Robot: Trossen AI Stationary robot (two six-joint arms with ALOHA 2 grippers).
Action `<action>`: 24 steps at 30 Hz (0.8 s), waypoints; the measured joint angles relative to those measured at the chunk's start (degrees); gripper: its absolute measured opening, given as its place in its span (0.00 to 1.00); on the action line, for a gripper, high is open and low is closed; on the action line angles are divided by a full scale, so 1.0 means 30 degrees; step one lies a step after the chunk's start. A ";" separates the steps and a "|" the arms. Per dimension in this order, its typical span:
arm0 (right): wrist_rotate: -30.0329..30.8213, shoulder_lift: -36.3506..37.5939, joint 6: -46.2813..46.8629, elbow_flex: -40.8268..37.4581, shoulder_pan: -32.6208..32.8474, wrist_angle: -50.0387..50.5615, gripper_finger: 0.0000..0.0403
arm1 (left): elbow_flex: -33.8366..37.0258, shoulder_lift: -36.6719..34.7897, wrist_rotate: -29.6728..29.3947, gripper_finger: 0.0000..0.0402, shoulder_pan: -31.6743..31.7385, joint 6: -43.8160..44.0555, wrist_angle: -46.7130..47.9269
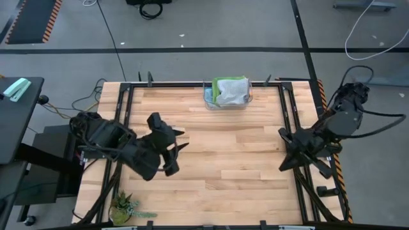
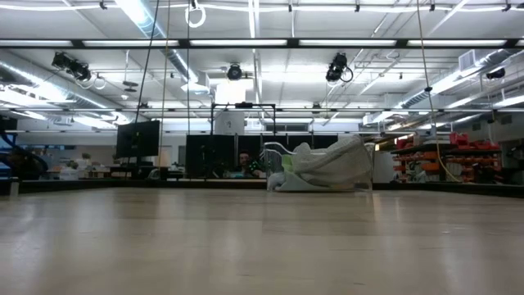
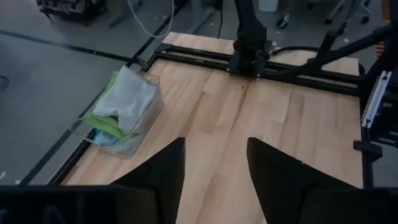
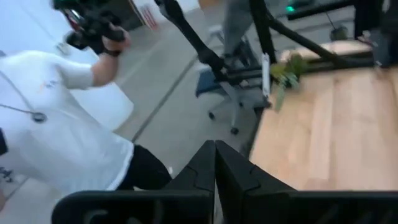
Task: Fold microfiber towels
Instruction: Return to Home Position
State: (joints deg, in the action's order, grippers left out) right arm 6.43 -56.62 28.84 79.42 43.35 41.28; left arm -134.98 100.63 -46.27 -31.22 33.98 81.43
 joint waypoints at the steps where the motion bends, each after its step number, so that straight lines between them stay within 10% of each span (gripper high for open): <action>1: 0.0204 0.0000 -0.0009 0.0000 0.0288 -0.0366 0.04 | -0.0004 -0.0003 -0.0194 0.45 -0.0246 0.0052 0.0000; 13: 0.1801 0.0254 -0.3421 -0.2417 0.3845 -0.7567 0.04 | 0.3278 -0.0073 -0.3312 0.45 -0.2238 0.3148 -0.1305; 24: 0.1769 0.3737 -0.3072 -1.0396 0.3862 -1.8159 0.04 | 0.9146 -0.1204 -0.3551 0.44 -0.1899 0.3815 -0.6850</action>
State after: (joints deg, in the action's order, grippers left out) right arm 11.73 -45.41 19.62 48.23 54.94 -13.20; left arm -107.54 97.01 -56.93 -36.91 45.42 60.88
